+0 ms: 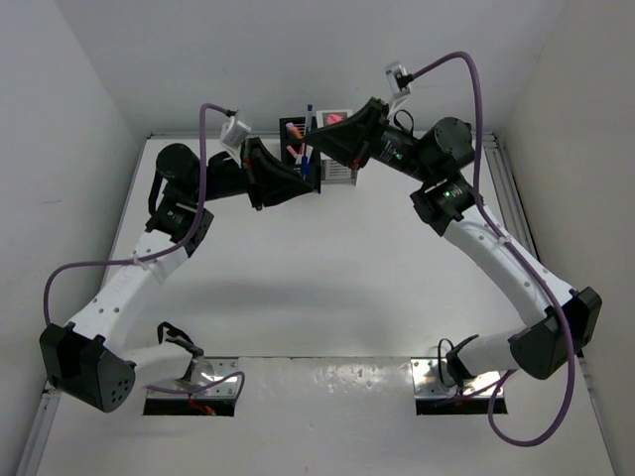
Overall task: Sort the stationery into containers
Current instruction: Close the pen cap on the pen.
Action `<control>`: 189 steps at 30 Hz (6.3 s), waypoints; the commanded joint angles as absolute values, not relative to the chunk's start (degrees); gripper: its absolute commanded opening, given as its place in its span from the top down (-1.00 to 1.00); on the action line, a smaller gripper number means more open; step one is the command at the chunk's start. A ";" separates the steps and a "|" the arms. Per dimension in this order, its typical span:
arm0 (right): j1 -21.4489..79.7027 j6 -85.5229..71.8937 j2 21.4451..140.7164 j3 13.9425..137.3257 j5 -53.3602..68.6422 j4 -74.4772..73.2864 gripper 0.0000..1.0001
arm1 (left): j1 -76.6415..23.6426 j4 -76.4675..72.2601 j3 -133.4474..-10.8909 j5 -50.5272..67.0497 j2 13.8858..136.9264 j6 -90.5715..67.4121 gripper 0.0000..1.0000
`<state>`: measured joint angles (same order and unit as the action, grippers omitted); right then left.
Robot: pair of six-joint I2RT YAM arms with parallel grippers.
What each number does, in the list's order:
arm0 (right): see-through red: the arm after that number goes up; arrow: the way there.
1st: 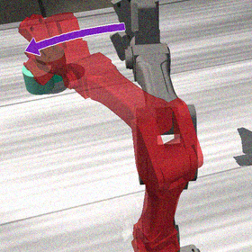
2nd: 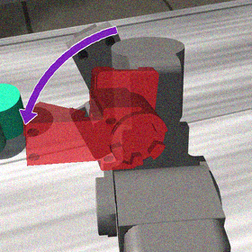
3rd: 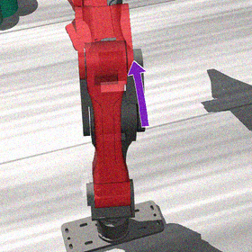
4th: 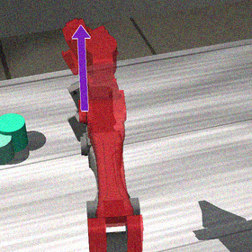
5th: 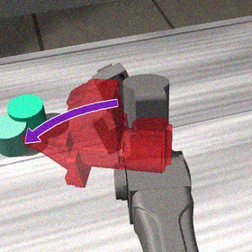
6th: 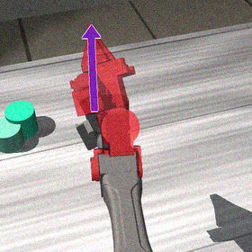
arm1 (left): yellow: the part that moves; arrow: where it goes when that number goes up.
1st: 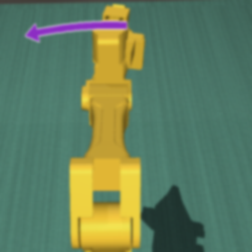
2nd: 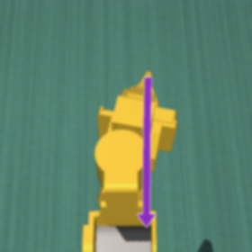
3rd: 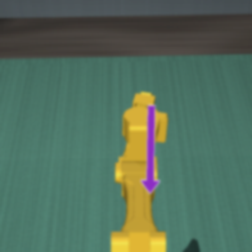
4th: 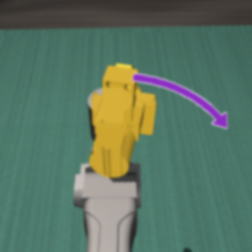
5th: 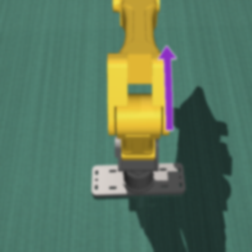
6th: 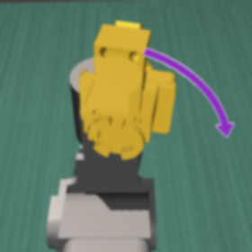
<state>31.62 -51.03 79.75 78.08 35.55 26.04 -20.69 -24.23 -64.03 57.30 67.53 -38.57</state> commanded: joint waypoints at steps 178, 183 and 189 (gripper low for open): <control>34.98 -36.48 83.41 72.51 42.19 10.11 1.00 | -20.92 -16.61 -75.76 55.19 66.80 -24.78 0.18; 34.28 -36.91 83.58 73.74 41.75 10.89 1.00 | -21.00 -15.65 -75.59 55.72 66.88 -24.70 -0.22; 33.40 -39.98 84.64 77.33 41.57 13.18 1.00 | -21.01 -13.72 -73.39 54.32 66.01 -23.56 -0.26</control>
